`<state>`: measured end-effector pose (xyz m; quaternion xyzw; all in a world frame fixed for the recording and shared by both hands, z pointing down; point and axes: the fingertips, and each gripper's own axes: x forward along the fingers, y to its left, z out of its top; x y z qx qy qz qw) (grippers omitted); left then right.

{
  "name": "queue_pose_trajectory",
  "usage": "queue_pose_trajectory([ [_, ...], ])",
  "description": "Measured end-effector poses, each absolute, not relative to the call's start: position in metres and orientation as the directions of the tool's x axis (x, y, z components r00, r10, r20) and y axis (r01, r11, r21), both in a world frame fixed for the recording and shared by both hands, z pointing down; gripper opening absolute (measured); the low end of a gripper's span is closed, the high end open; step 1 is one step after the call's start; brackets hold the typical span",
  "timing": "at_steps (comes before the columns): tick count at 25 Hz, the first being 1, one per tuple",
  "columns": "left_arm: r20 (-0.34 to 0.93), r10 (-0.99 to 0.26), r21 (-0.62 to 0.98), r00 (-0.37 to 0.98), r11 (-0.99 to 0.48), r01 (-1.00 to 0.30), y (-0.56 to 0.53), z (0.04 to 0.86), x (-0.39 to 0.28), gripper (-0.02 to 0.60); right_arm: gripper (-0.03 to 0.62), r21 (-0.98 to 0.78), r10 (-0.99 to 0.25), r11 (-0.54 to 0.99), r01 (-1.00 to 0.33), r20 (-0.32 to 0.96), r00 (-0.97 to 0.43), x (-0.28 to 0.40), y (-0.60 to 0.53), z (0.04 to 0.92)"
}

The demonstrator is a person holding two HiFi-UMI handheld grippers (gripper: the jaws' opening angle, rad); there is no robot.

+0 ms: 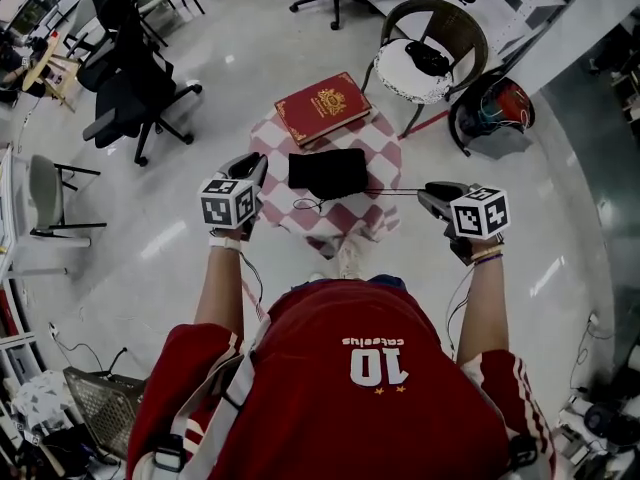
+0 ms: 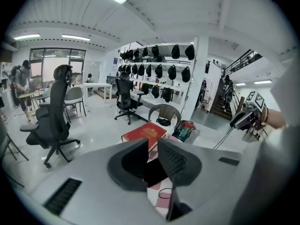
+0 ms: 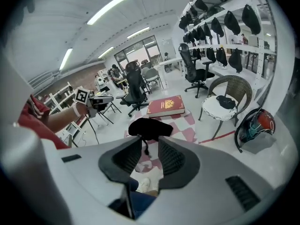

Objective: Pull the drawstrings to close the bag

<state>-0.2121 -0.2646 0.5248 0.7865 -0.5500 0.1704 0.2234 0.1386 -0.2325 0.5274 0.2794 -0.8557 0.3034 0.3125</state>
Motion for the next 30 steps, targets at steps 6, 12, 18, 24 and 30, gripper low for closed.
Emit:
queue_pose_trajectory([
  [6, 0.498, -0.786, 0.162, 0.367, -0.331, -0.930, -0.257, 0.519, -0.200, 0.066, 0.101, -0.439, -0.206, 0.691, -0.574, 0.642, -0.739, 0.128, -0.204, 0.515],
  [12, 0.461, -0.806, 0.165, 0.370, -0.332, -0.929, -0.244, 0.501, -0.208, 0.066, 0.101, -0.373, -0.389, 0.663, -0.650, 0.570, -0.724, 0.124, -0.219, 0.496],
  [18, 0.412, -0.833, 0.171, 0.370, -0.328, -0.929, -0.230, 0.477, -0.226, 0.066, 0.100, -0.235, -0.546, 0.660, -0.713, 0.502, -0.671, 0.114, -0.227, 0.467],
  [24, 0.296, -0.877, 0.183, 0.377, -0.336, -0.924, -0.215, 0.437, -0.236, 0.066, 0.100, -0.135, -0.629, 0.662, -0.737, 0.434, -0.645, 0.092, -0.218, 0.427],
  [30, 0.238, -0.893, 0.164, 0.383, -0.352, -0.921, -0.198, 0.404, -0.225, 0.065, 0.100, -0.106, -0.706, 0.601, -0.792, 0.394, -0.589, 0.088, -0.228, 0.396],
])
